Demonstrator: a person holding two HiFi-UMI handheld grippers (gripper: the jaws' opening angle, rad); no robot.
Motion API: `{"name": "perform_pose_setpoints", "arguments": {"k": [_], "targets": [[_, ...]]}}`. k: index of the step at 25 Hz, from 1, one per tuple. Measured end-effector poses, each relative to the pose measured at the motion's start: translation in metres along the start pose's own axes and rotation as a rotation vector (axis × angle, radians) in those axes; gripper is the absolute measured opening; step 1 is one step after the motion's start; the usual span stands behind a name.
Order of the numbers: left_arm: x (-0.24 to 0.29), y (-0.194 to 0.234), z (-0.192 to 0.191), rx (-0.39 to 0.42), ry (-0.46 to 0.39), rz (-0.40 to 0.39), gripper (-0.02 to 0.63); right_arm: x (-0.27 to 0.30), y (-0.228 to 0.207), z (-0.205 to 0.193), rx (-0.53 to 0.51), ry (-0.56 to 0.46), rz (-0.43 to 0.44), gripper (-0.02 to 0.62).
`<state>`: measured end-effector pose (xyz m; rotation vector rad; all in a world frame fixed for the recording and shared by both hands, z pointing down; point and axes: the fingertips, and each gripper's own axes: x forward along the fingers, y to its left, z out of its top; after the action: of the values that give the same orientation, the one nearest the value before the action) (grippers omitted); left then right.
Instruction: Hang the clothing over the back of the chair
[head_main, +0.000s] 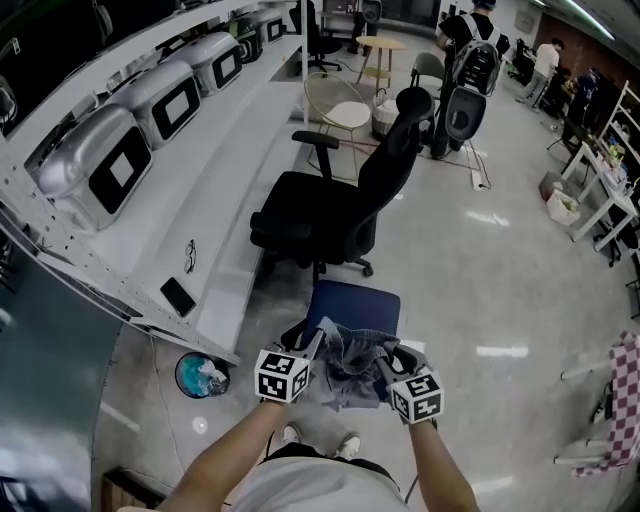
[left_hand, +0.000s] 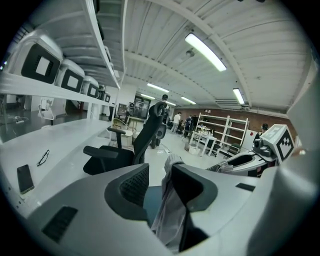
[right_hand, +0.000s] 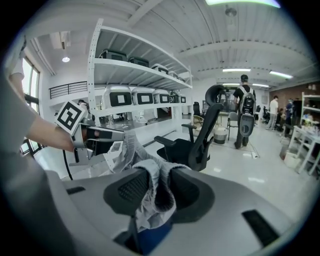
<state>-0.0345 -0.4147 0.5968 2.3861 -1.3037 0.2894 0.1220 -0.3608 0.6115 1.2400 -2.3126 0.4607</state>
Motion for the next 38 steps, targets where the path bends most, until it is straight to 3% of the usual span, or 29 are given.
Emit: {"name": "perform_pose_setpoints", "arguments": {"k": [8, 15, 19, 21, 26, 28, 31, 33, 38], "targets": [[-0.003, 0.006, -0.010, 0.006, 0.063, 0.032, 0.126, -0.006, 0.000, -0.022, 0.027, 0.106, 0.056, 0.199], [-0.008, 0.012, -0.024, 0.011, 0.119, 0.061, 0.127, -0.023, -0.007, -0.046, 0.033, 0.157, 0.034, 0.201], [-0.008, 0.009, -0.033, -0.009, 0.180, 0.027, 0.211, -0.027, -0.003, -0.049, 0.044, 0.147, 0.032, 0.201], [-0.011, 0.010, -0.033, -0.016, 0.185, 0.026, 0.221, -0.028, 0.000, -0.049, 0.046, 0.141, 0.037, 0.201], [-0.025, -0.003, -0.019, 0.002, 0.112, 0.049, 0.218, -0.037, 0.010, -0.028, 0.033, 0.057, 0.039, 0.199], [-0.029, -0.015, -0.014, 0.004, 0.075, 0.042, 0.165, -0.039, 0.017, -0.014, 0.023, 0.005, 0.046, 0.191], [-0.034, -0.035, -0.011, 0.023, 0.037, 0.018, 0.040, -0.044, 0.025, 0.002, -0.005, -0.047, 0.051, 0.124], [-0.039, -0.051, -0.007, 0.035, 0.017, 0.001, 0.028, -0.054, 0.030, 0.012, -0.018, -0.090, 0.052, 0.050], [-0.064, -0.101, -0.001, 0.070, -0.071, -0.006, 0.015, -0.082, 0.052, 0.021, -0.030, -0.198, 0.069, 0.023]]}}
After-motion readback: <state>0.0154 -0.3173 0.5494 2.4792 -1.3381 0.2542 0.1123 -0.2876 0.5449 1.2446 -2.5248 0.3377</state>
